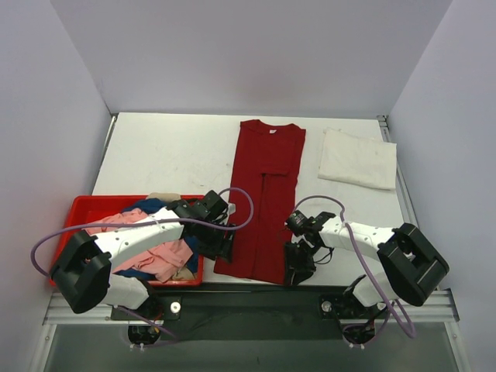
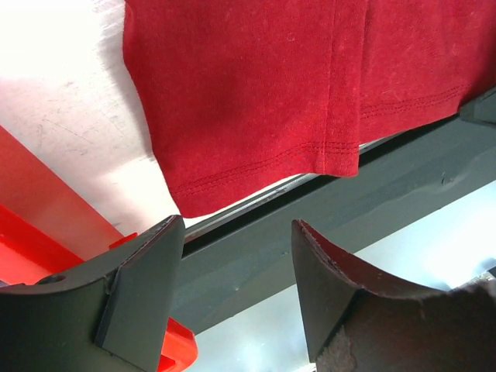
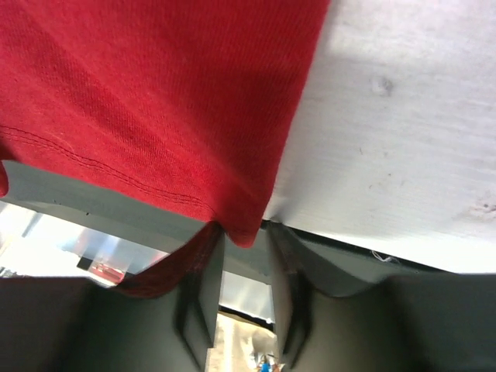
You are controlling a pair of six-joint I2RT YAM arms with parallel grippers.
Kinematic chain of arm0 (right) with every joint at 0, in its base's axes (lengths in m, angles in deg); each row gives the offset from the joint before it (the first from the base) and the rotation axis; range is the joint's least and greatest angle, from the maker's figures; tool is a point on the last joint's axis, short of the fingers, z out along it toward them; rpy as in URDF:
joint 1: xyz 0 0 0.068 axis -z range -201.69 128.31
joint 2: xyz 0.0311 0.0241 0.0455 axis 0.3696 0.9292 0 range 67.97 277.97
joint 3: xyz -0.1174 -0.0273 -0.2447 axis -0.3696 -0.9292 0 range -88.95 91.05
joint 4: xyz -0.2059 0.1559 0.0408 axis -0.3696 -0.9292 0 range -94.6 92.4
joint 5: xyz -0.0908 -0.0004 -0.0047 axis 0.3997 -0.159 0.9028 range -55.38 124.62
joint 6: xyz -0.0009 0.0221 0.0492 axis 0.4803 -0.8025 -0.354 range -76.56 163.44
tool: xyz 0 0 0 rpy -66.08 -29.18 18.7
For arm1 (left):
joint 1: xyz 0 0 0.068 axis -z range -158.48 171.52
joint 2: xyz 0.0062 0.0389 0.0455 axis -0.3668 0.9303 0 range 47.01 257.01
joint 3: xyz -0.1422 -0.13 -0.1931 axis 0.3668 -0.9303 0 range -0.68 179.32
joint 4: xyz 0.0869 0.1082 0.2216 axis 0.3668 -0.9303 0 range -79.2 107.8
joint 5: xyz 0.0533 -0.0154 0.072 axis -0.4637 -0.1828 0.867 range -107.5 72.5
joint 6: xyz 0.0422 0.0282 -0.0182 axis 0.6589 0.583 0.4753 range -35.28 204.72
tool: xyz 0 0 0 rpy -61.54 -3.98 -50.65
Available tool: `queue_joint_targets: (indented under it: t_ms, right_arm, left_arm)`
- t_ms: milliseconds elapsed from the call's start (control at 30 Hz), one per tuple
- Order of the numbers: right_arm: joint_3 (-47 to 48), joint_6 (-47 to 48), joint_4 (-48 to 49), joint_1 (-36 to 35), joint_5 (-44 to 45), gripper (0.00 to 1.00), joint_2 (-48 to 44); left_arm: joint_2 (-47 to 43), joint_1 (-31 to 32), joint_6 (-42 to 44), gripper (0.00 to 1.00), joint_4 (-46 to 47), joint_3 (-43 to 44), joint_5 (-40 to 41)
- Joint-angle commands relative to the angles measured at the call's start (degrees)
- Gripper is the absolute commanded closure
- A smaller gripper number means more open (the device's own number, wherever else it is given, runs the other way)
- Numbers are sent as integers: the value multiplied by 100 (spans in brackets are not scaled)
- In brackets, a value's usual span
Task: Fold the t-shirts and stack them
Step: Grab the bottom of the folded rectangular tshirt with both arms
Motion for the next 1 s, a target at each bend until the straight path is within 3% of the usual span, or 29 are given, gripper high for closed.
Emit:
queue_joint_targets:
  t_ms: [0,200,433,767,967]
  right_arm:
    - [-71,-41,-114,-32,26,74,52]
    - [-194,-94,-132,91,52,100,-9]
    - [-300,-173,-307,232,201,100,-202]
    - [-353,-182,-466,285,246,100,-387]
    - [-379,-217,-457,276,254,100,-387]
  left_arm:
    - [9,124,-124,32,-147,60,216]
    - [229,256,-229,31,-174,25,295]
    - [615,300,-247,31,-51,-72,163]
    - [906,353,-379,43,-217,-36,567]
    - [1038,379,-326,48,-16,-98,296]
